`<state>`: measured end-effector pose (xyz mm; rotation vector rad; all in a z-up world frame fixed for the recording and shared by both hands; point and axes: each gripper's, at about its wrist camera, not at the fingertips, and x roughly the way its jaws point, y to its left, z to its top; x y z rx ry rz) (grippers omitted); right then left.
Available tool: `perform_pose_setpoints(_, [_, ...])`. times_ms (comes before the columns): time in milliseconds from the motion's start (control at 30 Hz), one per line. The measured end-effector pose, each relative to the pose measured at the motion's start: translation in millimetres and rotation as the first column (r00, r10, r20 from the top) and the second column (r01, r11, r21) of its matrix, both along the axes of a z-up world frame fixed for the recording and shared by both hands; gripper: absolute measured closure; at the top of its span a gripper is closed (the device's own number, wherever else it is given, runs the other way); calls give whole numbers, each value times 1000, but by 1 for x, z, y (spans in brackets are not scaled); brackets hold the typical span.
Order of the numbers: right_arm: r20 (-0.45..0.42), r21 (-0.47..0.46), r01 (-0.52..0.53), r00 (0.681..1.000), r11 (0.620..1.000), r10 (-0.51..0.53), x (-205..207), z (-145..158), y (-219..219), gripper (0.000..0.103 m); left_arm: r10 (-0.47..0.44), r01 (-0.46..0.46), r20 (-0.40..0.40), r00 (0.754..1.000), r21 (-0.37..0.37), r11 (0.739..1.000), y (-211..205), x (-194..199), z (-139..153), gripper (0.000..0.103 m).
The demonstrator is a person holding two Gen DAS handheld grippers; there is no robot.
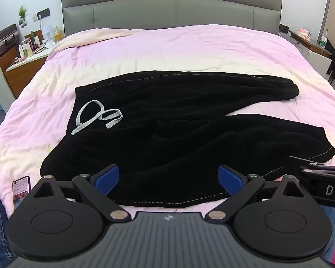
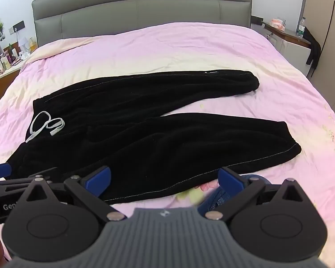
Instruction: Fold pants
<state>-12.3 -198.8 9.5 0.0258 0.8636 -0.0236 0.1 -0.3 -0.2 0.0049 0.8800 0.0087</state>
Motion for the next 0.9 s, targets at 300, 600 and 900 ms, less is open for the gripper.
perform_pose_setpoints(300, [2,0,4,1000,1000,-4,-3,-7,0,5,4,-4,5,1000,-11,1000,4,-3,-5,0])
perform_pose_setpoints(600, [-10,-3,3,1000,1000,-3,2,-5,1,5,3,-3,-10,1000,1,1000,-2,-1,-1,0])
perform_pose_setpoints(900, [-15,-5,5,1000,1000,-5,3,-6,2,5,5,-5,-12,1000,-4,1000,0,-3,-2,0])
